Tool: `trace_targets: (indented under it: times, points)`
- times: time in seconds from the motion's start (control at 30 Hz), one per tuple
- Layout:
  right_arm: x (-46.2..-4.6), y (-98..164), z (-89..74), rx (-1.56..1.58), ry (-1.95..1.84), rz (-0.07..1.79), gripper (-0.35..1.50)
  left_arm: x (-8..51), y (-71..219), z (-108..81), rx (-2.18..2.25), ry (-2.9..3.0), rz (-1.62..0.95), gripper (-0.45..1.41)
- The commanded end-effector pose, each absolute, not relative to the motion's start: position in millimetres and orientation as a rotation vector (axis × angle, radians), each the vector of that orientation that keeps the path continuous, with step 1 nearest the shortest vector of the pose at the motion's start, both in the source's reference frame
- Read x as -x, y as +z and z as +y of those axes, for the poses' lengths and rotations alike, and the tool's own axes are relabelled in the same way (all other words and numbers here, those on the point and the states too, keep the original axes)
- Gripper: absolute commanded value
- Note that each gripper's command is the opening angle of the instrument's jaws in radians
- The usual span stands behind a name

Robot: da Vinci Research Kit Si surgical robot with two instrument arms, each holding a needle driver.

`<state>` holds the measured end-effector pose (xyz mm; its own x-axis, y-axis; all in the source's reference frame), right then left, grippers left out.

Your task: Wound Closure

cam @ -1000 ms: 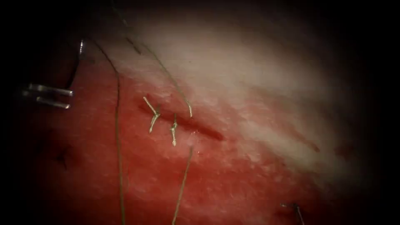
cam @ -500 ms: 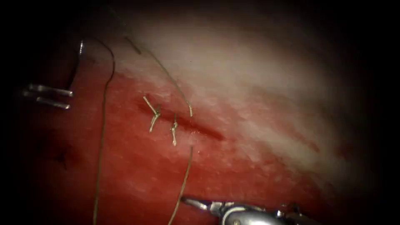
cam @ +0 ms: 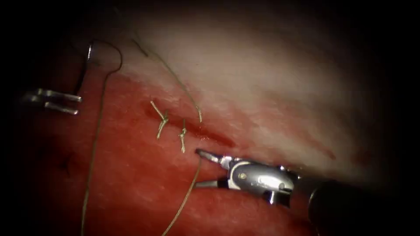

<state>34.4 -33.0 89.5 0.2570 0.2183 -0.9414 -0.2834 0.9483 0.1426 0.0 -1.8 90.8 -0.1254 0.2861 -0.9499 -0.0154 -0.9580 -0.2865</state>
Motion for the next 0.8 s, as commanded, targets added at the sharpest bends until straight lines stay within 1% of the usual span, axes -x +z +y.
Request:
trace_targets:
  times: [0.03, 0.1, 0.13, 0.2, 0.23, 0.27, 0.3, 0.53, 0.8]
  points:
    - [-35.7, 90.7, -32.9, 0.055, 0.333, 1.264, 1.09, 0.5, 91.6, -1.8, 1.932, 2.197, -0.308, -0.45]
    - [-35.9, 91.0, -32.9, 0.053, 0.314, 1.251, 1.08, 0.4, 91.6, -1.8, 1.932, 2.197, -0.308, -0.45]
    - [-35.9, 91.0, -33.0, 0.048, 0.309, 1.249, 1.01, 0.4, 91.6, -1.8, 1.932, 2.197, -0.308, -0.45]
    - [-35.8, 91.0, -33.0, 0.035, 0.299, 1.26, 0.76, 0.4, 91.5, -1.8, 1.932, 2.197, -0.308, -0.45]
    - [-35.8, 90.9, -33.0, 0.024, 0.291, 1.267, 0.49, 0.4, 91.5, -1.8, 1.932, 2.197, -0.308, -0.45]
    - [-35.6, 90.8, -33.1, 0.007, 0.278, 1.272, -0.08, 0.4, 91.5, -1.8, 1.932, 2.197, -0.308, -0.45]
    - [-35.4, 90.6, -33.2, 0.003, 0.275, 1.272, -0.35, 0.4, 91.5, -1.8, 1.929, 2.193, -0.313, -0.45]
    - [-34.4, 88.2, -35.1, -0.037, 0.245, 1.266, -0.35, 0.4, 91.6, -1.8, 1.927, 2.196, -0.315, -0.45]
    - [-35.4, 84.8, -38.3, -0.054, 0.214, 1.291, -0.35, 0.5, 91.6, -1.9, 1.926, 2.197, -0.314, -0.45]
